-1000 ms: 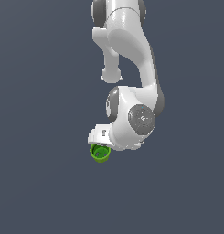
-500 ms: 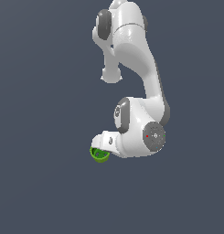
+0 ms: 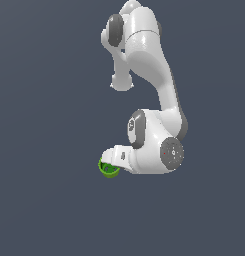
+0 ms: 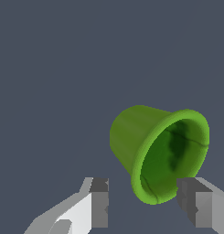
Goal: Pick up the object and move it to a goal position.
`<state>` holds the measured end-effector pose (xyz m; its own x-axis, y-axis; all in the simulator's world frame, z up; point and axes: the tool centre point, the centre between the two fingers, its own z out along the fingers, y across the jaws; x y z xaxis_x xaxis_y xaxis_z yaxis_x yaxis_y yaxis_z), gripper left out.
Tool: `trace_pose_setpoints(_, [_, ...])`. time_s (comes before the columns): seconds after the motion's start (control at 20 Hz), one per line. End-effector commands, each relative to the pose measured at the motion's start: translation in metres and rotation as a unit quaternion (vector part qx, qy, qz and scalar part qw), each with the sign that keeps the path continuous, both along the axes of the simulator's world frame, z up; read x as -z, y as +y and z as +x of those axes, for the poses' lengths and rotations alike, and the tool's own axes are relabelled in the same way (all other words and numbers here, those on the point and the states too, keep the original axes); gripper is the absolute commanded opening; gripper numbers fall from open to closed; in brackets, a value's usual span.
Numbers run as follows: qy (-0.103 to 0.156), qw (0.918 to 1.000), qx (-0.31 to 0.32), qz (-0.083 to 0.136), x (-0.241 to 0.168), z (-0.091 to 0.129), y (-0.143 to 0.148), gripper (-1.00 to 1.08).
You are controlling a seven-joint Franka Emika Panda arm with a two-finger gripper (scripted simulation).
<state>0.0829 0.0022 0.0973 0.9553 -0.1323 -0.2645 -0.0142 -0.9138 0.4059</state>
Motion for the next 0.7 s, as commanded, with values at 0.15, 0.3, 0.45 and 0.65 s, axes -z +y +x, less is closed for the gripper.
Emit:
trace_pose_setpoints(0.15, [0.0,1.0,0.0,0.0,0.008,-0.003,-0.004,0.28])
trace_pose_setpoints(0.3, [0.0,1.0,0.0,-0.001,0.017,-0.006,-0.008,0.28])
trace_pose_setpoints(0.45, [0.0,1.0,0.001,-0.001,0.023,-0.008,-0.01,0.28])
trace_pose_setpoints(0.65, [0.0,1.0,0.001,-0.001,0.024,-0.009,-0.011,-1.0])
